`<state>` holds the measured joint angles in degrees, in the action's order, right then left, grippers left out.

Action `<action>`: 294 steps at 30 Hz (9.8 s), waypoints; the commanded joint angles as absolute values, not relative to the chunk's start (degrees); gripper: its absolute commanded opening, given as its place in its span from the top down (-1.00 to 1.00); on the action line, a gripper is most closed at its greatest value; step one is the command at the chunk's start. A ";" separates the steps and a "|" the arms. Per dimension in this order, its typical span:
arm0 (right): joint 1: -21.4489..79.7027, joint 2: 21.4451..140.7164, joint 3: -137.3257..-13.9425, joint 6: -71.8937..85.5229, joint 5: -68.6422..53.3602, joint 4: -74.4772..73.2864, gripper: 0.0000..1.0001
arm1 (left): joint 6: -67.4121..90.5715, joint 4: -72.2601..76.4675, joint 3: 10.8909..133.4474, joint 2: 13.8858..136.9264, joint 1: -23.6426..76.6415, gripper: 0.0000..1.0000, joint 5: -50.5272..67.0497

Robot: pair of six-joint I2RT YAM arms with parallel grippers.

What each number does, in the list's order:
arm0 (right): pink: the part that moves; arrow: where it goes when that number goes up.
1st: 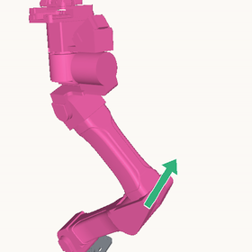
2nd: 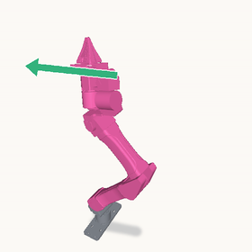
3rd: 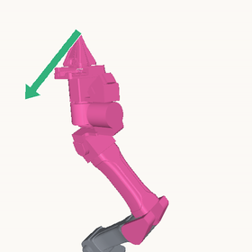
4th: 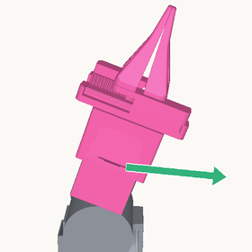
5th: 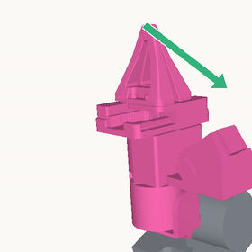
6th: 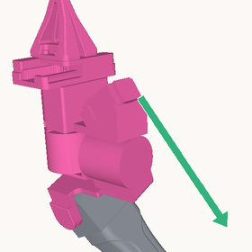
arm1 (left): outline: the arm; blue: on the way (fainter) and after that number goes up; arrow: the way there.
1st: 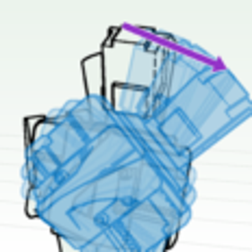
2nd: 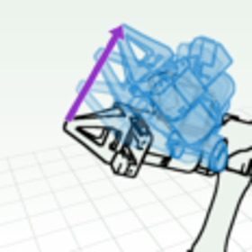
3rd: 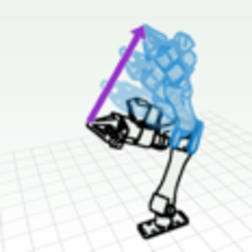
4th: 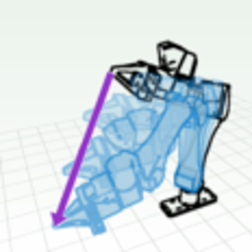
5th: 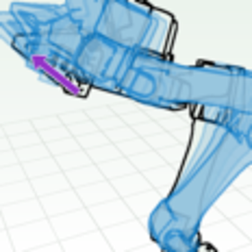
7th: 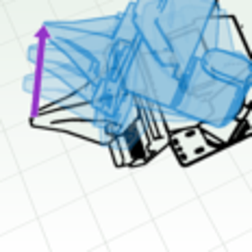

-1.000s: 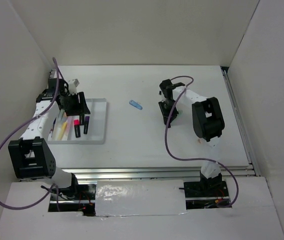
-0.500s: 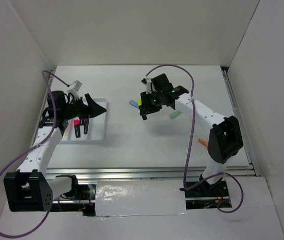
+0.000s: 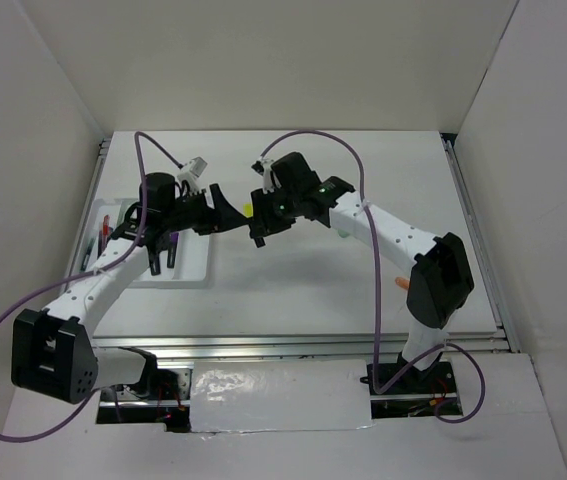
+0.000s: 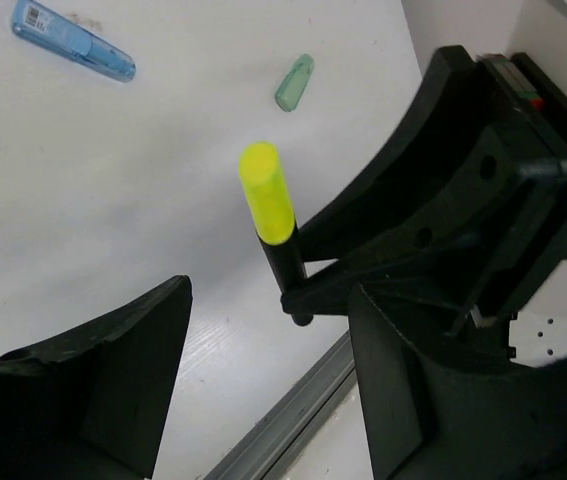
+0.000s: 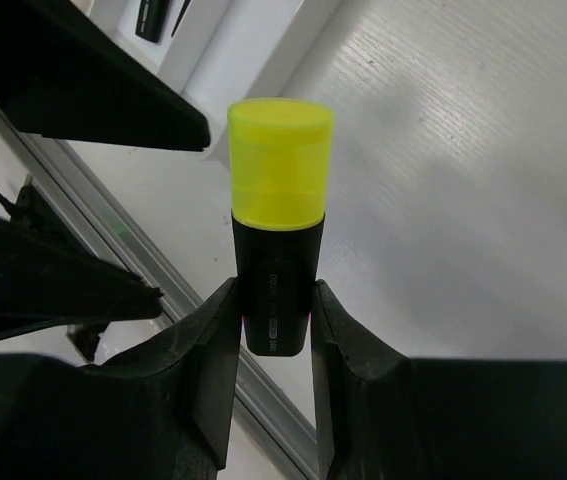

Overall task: Sort the stationery into containers
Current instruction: Pass the stationery from the right arm to the left, then place the stationery into the container, then grab a piece of stationery with the left arm, then place the stationery into the container, then grab a piece of stationery with the right arm, then pass the stationery from the right arm to the left, then place the stationery into the container

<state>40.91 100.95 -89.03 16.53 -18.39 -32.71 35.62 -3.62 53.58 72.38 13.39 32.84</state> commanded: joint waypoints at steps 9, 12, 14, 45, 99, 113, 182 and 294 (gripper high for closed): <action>43.77 97.30 -91.67 16.09 -22.06 -29.45 1.00 | 38.49 -1.58 54.85 74.44 14.50 -0.41 32.25; 44.73 96.50 -91.41 16.08 -22.33 -28.74 1.00 | 39.90 -0.61 53.00 73.65 14.33 -0.25 33.48; 45.17 96.33 -91.67 15.91 -21.97 -28.65 1.00 | 40.08 1.04 51.95 73.13 14.33 -0.04 34.01; 26.98 100.45 -87.61 6.77 -17.94 -32.78 -0.37 | -4.75 -42.01 77.16 98.43 -9.14 0.75 8.26; 0.44 92.02 -74.27 5.19 -13.97 -40.96 -0.50 | 36.38 -24.60 108.71 129.90 27.42 -0.65 -14.32; -1.23 92.90 -74.97 5.01 -14.85 -41.57 -0.50 | 35.87 -31.37 110.84 135.97 30.84 -0.34 -17.48; 9.76 124.46 -99.06 12.22 -11.67 -51.51 0.89 | 12.31 -26.29 71.28 91.78 10.45 -0.48 1.30; -7.81 85.08 -62.67 -32.16 -6.25 -57.22 -0.35 | 9.05 -35.07 74.88 99.75 3.52 0.56 3.69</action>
<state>-6.44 86.91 -64.58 -27.49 -10.02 -56.05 10.24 -34.11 72.05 99.11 3.42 5.28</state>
